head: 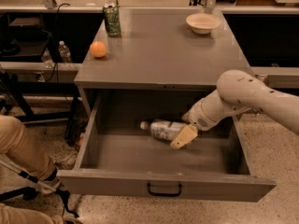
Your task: Place blue plastic bottle into top drawer
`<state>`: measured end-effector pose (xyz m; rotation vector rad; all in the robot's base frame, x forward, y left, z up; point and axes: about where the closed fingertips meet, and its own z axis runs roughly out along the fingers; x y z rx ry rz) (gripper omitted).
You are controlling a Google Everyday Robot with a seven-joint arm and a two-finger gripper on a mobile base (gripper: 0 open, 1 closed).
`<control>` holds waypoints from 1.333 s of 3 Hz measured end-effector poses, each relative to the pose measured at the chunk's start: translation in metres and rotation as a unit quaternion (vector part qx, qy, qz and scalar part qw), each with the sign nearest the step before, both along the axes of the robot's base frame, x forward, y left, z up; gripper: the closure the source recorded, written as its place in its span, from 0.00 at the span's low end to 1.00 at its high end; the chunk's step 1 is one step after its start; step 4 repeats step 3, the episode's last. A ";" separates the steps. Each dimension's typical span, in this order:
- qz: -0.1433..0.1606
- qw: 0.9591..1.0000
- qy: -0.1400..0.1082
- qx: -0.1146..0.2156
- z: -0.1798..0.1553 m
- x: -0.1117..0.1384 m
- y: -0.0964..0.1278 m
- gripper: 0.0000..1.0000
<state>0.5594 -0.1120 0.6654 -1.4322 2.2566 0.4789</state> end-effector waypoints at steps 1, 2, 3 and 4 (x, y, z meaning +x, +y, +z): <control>-0.022 1.000 -0.013 0.002 0.014 -0.008 -0.018 0.00; -0.081 0.995 -0.050 0.000 0.056 -0.027 -0.066 0.00; -0.122 0.990 -0.077 -0.007 0.088 -0.043 -0.101 0.00; -0.122 0.990 -0.077 -0.007 0.088 -0.043 -0.101 0.00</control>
Offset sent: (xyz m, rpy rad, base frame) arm -0.0459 -0.1209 0.1025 0.0034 -0.1807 -0.2874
